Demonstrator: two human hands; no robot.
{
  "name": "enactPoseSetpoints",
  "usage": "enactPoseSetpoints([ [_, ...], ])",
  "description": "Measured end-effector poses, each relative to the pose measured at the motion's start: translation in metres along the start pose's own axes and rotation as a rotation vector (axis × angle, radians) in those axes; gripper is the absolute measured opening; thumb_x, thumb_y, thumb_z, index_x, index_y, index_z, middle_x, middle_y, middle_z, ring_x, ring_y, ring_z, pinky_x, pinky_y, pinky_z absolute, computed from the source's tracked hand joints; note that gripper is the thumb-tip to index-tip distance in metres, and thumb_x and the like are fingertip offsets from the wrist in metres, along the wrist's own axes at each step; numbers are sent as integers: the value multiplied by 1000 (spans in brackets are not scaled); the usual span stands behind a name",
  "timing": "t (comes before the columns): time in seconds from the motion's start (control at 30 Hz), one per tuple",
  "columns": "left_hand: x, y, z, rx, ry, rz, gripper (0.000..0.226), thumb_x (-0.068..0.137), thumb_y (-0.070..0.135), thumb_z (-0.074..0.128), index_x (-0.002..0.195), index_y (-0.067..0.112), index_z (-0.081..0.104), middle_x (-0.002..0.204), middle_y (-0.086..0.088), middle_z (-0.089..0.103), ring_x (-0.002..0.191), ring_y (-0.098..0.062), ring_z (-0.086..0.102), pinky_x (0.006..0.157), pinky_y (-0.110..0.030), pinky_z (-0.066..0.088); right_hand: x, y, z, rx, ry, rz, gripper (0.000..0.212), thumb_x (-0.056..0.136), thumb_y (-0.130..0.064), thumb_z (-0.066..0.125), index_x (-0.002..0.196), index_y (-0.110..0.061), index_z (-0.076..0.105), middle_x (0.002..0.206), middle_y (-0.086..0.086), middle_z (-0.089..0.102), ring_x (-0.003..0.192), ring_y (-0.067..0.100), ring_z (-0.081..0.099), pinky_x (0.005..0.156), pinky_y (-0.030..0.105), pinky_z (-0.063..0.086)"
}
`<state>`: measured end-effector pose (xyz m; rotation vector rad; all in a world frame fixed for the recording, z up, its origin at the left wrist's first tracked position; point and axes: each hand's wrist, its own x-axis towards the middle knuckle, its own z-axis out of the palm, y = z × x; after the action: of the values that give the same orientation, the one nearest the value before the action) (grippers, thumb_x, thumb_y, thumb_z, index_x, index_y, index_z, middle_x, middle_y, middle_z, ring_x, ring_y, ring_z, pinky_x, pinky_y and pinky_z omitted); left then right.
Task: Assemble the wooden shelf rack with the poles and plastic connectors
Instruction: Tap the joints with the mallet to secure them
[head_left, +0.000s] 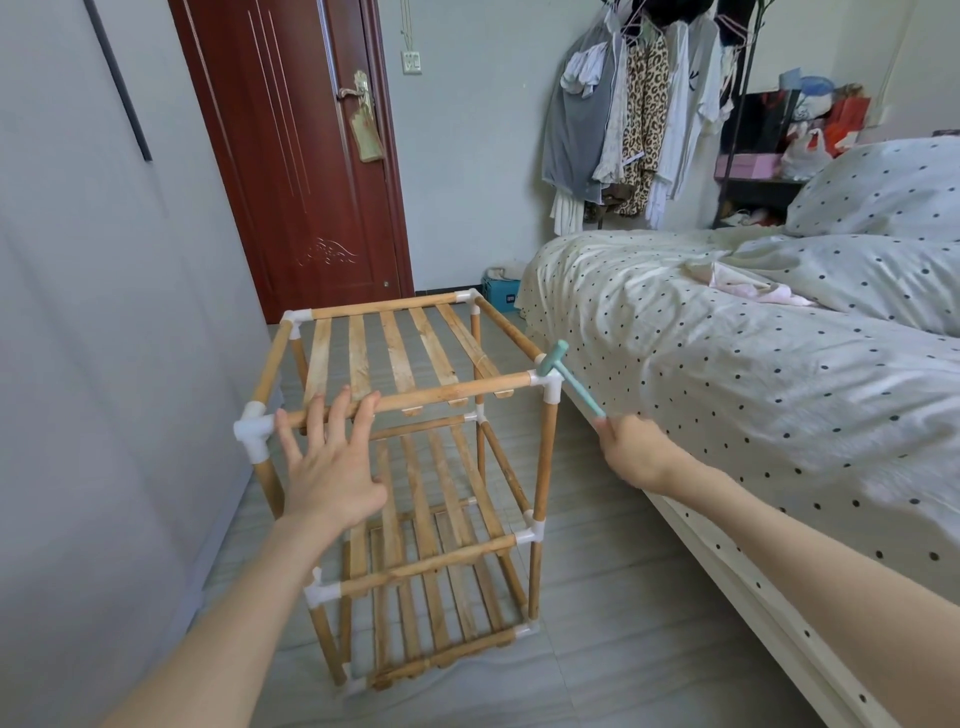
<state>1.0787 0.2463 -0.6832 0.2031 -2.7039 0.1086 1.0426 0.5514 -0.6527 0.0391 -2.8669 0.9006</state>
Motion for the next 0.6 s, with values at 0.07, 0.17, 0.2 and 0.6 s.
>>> enactPoseSetpoints([
  [0.07,0,0,0,-1,4,-1,98,74,31,60,146,33,-6,156,0,-5,143,-27,-11,105,-54,-24,6,-3,-9,176,109,22,39,102,-31,27,81,-8,50,79,13,53,72,29,50,67,33,42],
  [0.17,-1,2,-1,2,-1,4,99,73,29,60,146,33,-6,156,0,-5,143,-26,-11,104,-54,-25,10,-4,-20,622,302,161,36,100,-27,26,76,-10,46,62,4,44,57,22,43,51,30,43],
  [0.2,-1,1,-1,4,-1,5,99,73,29,60,146,33,-7,156,0,-5,143,-27,-11,104,-54,-25,10,0,-20,802,209,224,33,100,-26,26,76,-11,43,54,0,38,46,18,37,39,23,36],
  [0.6,-1,-3,2,24,29,23,99,74,34,60,146,34,-8,155,0,-5,142,-26,-7,106,-54,-22,-2,8,8,1200,-237,416,32,103,-23,30,72,-14,37,42,-8,25,30,6,19,29,15,17],
])
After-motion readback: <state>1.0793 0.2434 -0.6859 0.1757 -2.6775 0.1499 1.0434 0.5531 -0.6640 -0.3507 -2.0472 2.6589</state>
